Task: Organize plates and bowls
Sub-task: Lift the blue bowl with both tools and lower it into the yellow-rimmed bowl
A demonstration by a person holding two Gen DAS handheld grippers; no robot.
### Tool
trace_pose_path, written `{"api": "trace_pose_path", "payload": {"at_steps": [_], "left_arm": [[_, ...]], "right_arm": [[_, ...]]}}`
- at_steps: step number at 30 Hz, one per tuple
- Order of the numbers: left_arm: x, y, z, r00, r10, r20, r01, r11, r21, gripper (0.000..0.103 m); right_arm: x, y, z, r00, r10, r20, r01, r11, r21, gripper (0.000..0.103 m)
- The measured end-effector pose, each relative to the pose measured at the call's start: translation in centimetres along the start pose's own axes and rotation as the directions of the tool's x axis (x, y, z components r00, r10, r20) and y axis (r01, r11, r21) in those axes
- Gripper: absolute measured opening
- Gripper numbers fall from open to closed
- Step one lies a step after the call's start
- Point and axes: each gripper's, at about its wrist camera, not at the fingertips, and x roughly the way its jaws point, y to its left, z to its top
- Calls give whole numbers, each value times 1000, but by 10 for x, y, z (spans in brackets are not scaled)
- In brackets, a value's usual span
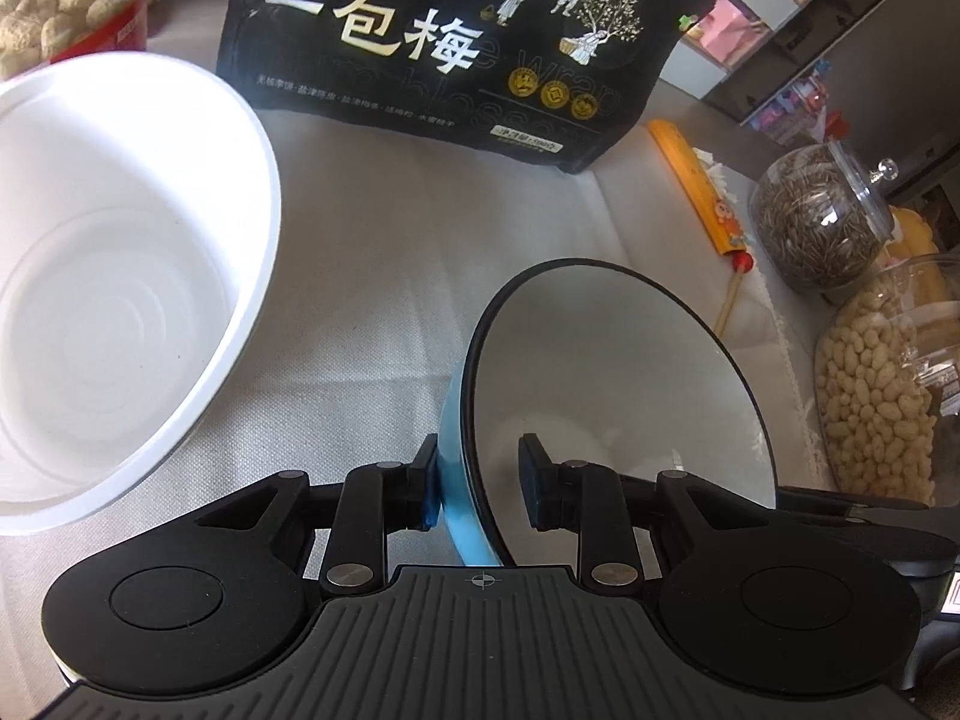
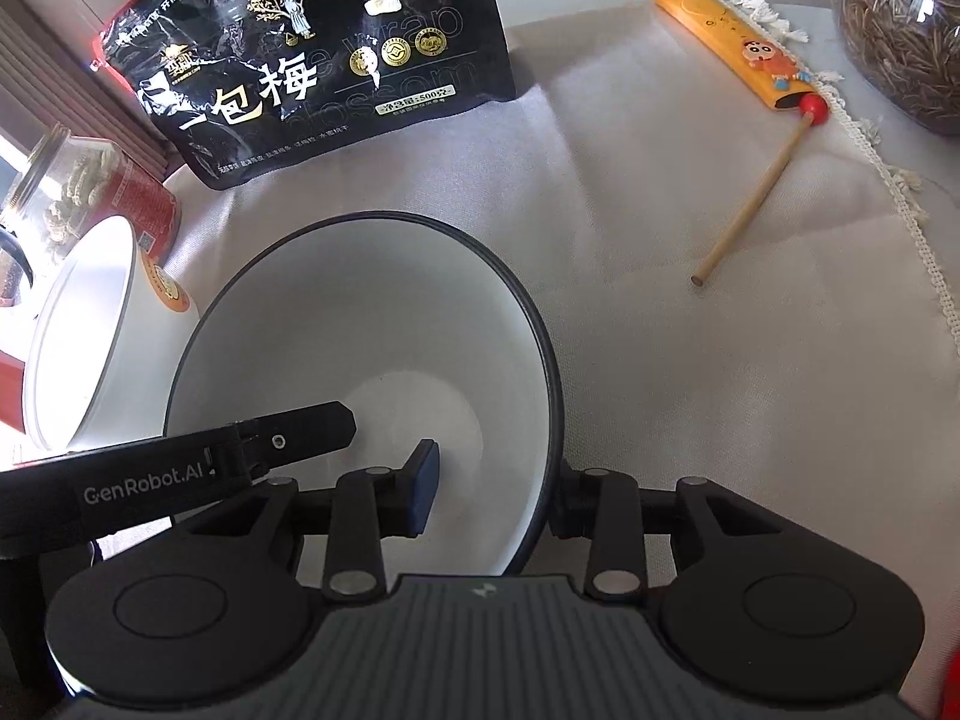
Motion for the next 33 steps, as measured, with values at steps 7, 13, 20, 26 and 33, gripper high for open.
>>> {"api": "trace_pose_path", "payload": {"at_steps": [7, 13, 20, 26, 33], "left_arm": [[-64, -20, 0, 984, -113, 134, 107, 993, 57, 36], [-80, -50, -22, 966, -252, 55, 243, 960, 140, 36], [-47, -87, -69, 946, -230, -230, 286, 924, 252, 35], [-26, -99, -86, 956, -148, -254, 225, 924, 308, 35], [-35, -85, -78, 966, -157, -207, 212, 937, 278, 33]], "right_arm": [[-68, 9, -4, 991, 21, 129, -14, 999, -49, 33], [-131, -10, -34, 983, -32, 180, 44, 997, -58, 32], [-143, -53, -94, 991, -92, 96, 92, 996, 10, 32], [-120, -82, -120, 995, -94, 20, 92, 991, 101, 32], [-103, -76, -124, 997, -75, -11, 76, 993, 85, 31]]}}
